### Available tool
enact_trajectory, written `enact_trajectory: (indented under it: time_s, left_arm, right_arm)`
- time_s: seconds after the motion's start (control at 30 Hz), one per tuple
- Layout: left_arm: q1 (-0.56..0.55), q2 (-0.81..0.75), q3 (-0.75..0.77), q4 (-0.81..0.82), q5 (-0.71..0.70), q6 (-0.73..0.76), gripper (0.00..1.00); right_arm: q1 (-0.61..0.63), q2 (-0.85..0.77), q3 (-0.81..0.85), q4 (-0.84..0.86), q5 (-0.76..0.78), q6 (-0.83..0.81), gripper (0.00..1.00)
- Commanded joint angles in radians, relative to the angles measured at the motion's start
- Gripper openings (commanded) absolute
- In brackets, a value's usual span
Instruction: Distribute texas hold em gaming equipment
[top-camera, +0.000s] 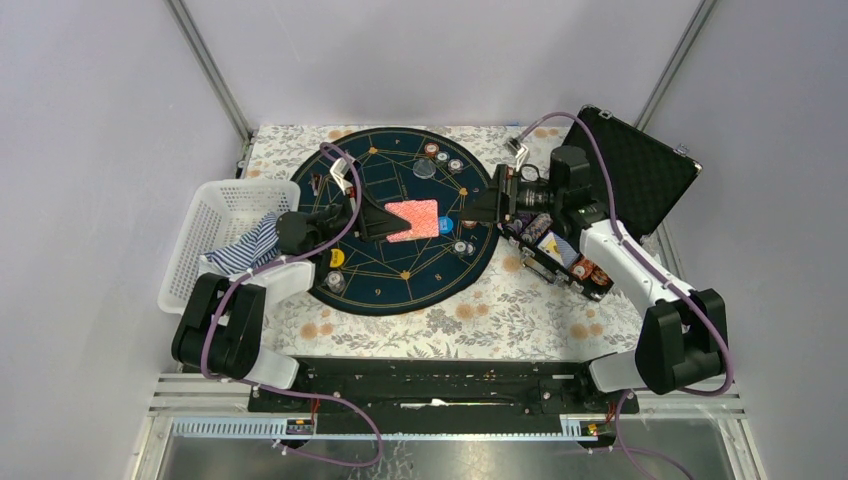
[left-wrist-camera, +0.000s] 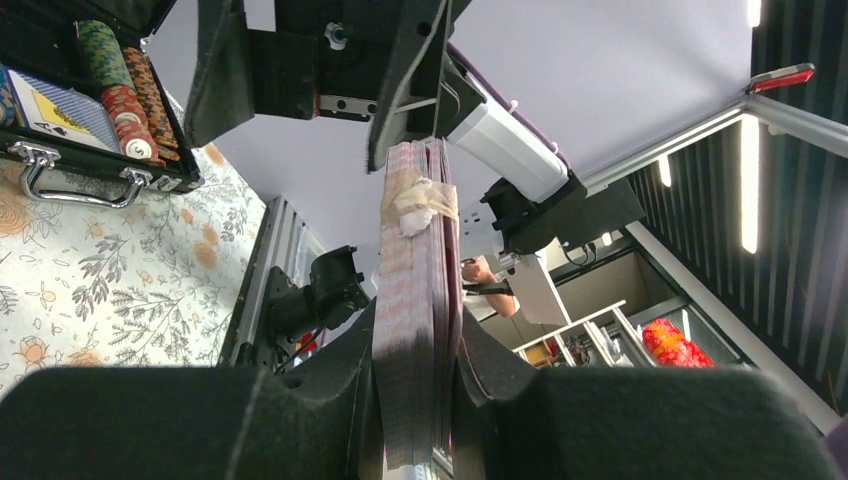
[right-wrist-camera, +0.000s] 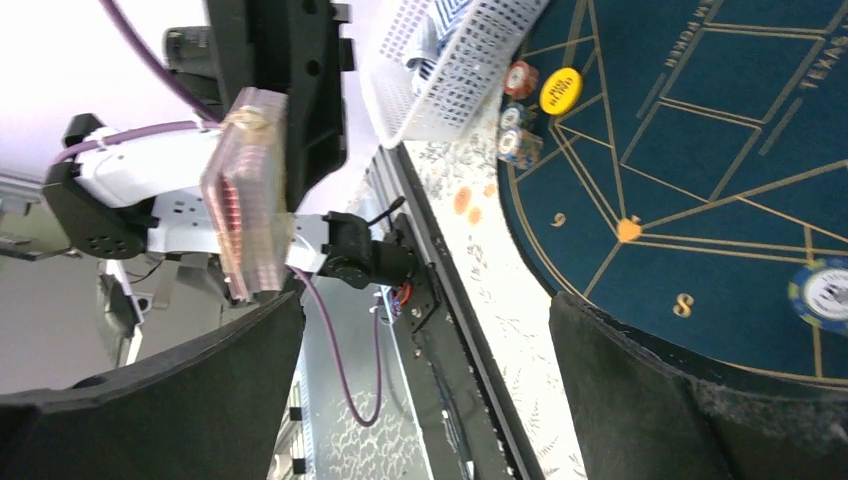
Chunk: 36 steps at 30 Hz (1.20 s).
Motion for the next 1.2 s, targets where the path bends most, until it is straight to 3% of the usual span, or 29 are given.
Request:
enact_trajectory:
  time_s: [0.0,1.17]
  left_arm:
    - [0.009,-0.031,-0.004,0.128,-0.065,-0.032,0.04]
    - [0.014,-0.044,-0.037,0.086,-0.087,-0.02,0.05]
  right_arm:
    - [0.038,-0.019,0.019,0.185,-0.057,0.106,1.0]
    - [0.159,0.067,0.067,0.221,-0.056,0.13,1.0]
